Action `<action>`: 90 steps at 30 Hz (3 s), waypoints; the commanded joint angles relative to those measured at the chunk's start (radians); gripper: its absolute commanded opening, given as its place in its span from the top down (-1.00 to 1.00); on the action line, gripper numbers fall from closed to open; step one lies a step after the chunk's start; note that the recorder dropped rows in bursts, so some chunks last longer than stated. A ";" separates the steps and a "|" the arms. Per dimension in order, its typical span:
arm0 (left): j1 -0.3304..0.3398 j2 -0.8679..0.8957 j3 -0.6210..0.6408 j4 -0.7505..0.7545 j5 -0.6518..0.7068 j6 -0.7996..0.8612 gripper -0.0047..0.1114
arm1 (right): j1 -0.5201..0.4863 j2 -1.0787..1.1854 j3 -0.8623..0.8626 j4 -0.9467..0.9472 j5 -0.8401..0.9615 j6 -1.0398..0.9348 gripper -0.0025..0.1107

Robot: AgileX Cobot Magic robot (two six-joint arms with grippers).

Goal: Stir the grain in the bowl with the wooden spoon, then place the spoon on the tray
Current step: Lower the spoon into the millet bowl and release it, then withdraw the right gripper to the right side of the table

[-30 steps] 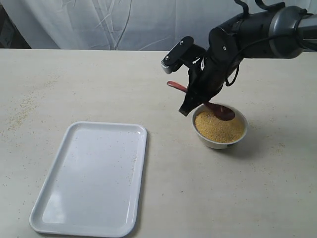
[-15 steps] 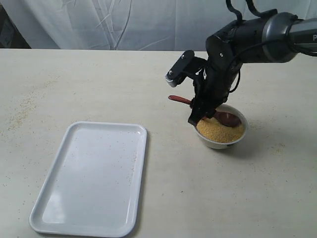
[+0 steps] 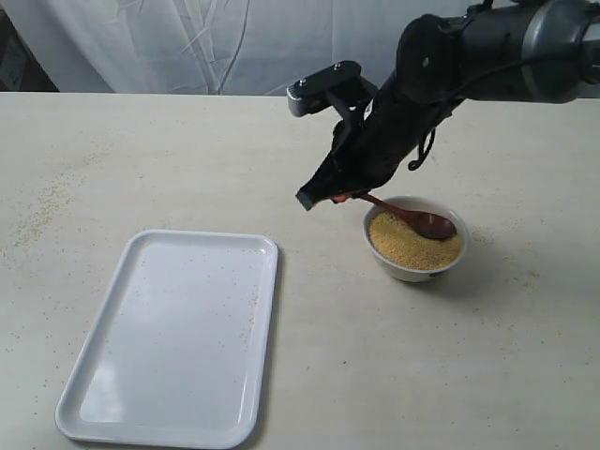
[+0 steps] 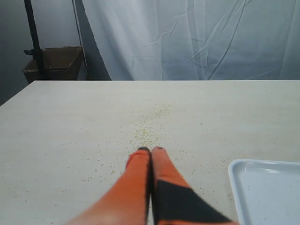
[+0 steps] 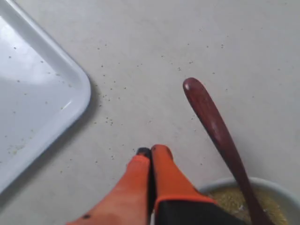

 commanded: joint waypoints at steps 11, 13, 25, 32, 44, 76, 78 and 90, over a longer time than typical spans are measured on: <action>0.002 -0.004 0.002 0.001 -0.001 0.000 0.92 | -0.002 0.100 -0.007 -0.325 -0.194 0.366 0.96; 0.002 -0.004 0.002 0.001 -0.001 0.000 0.92 | -0.007 0.102 -0.007 -0.388 -0.184 0.442 0.96; 0.002 -0.004 0.002 0.001 -0.001 0.000 0.92 | -0.104 0.102 -0.007 -0.616 -0.118 0.805 0.96; 0.002 -0.004 0.002 0.001 -0.001 0.000 0.92 | -0.150 0.102 -0.007 -0.627 -0.040 0.895 0.96; 0.002 -0.004 0.002 0.001 -0.001 0.000 0.92 | -0.161 0.018 -0.007 -0.534 -0.026 0.791 0.97; 0.002 -0.004 0.002 0.001 -0.001 0.000 0.92 | -0.672 -0.422 0.589 1.113 -0.030 -0.762 0.97; 0.002 -0.004 0.002 0.001 -0.001 0.000 0.92 | -0.672 -0.407 0.476 0.581 0.037 -0.292 0.97; 0.002 -0.004 0.002 0.001 -0.001 0.000 0.92 | -0.522 -0.652 0.763 -0.006 -0.837 0.534 0.97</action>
